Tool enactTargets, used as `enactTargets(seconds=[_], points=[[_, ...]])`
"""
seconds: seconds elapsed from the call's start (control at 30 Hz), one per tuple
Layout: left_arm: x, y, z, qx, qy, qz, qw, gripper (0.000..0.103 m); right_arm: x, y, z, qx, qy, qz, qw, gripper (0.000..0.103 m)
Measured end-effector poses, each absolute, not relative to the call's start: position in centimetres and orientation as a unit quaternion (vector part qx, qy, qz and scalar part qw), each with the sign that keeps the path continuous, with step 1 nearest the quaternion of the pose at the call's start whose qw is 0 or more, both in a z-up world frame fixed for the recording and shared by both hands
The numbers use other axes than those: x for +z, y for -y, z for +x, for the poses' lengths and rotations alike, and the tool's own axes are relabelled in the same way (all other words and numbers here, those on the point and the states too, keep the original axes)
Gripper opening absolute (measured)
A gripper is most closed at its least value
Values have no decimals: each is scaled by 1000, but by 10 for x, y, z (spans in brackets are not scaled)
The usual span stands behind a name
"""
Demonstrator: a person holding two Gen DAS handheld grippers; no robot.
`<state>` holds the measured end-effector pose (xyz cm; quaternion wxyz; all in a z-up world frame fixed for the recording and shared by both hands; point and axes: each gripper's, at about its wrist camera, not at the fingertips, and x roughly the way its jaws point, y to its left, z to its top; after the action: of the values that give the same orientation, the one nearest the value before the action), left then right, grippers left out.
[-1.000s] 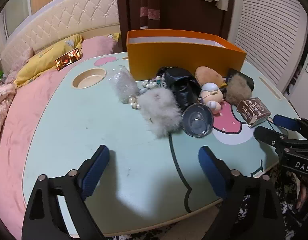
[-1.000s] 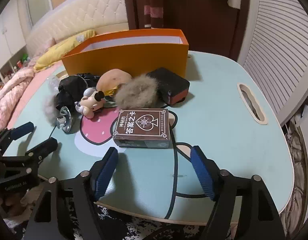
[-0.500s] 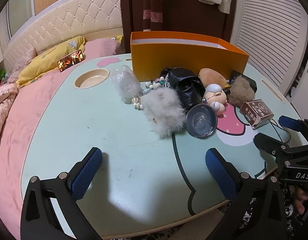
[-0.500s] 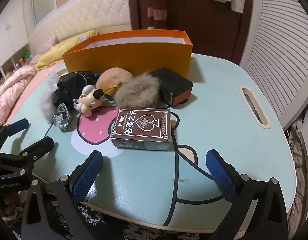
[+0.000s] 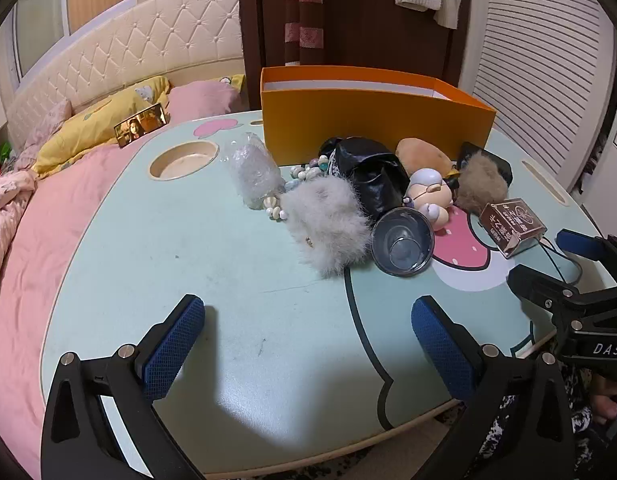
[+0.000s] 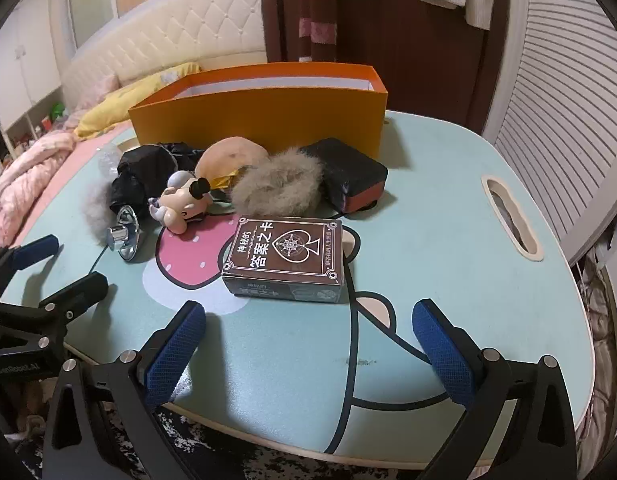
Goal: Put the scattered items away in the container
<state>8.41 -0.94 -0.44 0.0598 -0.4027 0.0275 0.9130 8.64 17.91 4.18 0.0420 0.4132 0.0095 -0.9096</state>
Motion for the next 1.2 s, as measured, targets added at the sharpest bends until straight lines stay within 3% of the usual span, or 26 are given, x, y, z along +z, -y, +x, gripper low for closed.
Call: enactTargets(seconds=[0.87,1.0,1.2], points=[[-4,12,86,913,-26,-401,68,103,42,-179,87,-914,-11,402,46,103],[7,24,92,921,5,-380,81,102,43,-180,88,-916,-10,399,47,103],[31,45,92,930,64,-344,108,77,44,-182,91,-919,-5,391,50,103]])
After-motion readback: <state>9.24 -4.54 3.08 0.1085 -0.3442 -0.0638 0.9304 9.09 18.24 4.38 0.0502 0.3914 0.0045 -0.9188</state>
